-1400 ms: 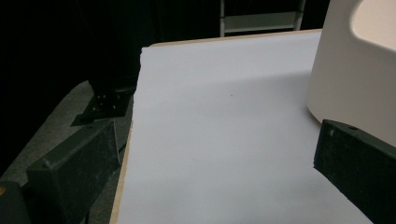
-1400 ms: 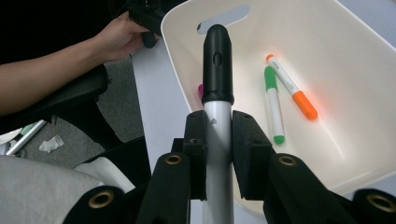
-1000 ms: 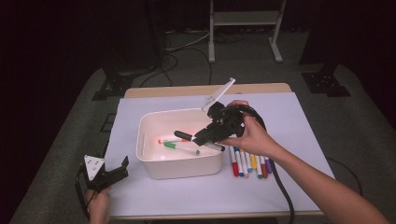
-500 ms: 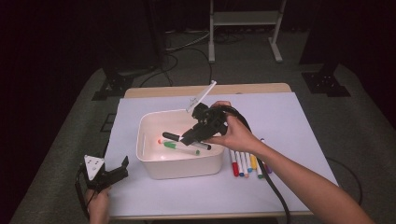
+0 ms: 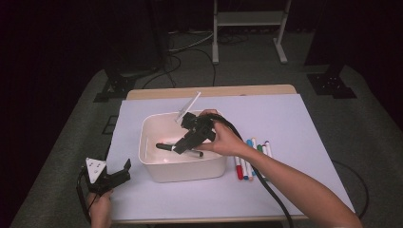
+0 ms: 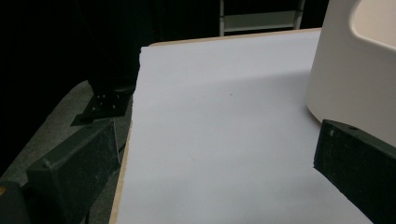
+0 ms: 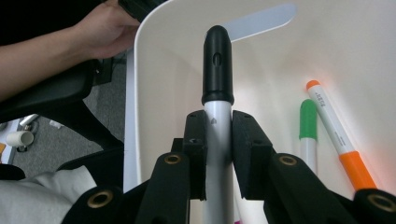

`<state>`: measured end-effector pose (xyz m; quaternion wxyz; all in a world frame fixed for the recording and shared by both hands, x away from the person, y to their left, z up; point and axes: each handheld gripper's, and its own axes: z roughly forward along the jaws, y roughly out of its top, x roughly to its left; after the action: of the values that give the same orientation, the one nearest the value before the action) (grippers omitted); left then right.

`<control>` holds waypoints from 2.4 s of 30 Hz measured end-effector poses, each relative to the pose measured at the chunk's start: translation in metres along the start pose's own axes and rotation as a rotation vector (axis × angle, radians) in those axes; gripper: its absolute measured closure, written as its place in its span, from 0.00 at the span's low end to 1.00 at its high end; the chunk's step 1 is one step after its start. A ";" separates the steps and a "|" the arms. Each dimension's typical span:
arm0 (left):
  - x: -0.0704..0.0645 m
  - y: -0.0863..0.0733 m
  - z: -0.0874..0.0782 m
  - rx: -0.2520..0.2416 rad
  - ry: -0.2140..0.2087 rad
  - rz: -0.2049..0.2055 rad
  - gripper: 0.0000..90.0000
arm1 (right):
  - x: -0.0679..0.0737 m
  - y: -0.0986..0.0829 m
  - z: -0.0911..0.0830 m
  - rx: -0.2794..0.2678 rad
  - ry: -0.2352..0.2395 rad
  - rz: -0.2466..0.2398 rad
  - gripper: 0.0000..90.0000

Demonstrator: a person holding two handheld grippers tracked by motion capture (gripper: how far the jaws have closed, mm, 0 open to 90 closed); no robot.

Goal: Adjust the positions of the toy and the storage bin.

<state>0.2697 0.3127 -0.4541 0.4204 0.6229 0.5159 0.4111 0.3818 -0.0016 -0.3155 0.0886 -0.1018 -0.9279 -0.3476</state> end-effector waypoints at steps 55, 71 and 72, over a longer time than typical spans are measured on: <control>-0.001 0.000 0.000 0.002 0.001 0.001 0.00 | 0.007 -0.120 -0.136 -0.114 -0.257 0.199 0.72; -0.001 0.000 0.000 0.005 0.004 0.007 0.00 | -0.025 -0.226 -0.127 -0.124 -0.336 0.414 0.70; -0.001 0.000 0.000 0.005 0.005 0.007 0.00 | -0.027 -0.230 -0.126 -0.122 -0.341 0.424 0.70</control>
<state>0.2695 0.3117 -0.4541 0.4162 0.6249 0.5158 0.4127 0.3619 -0.2588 -0.3725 -0.0042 -0.3560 -0.8647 -0.3544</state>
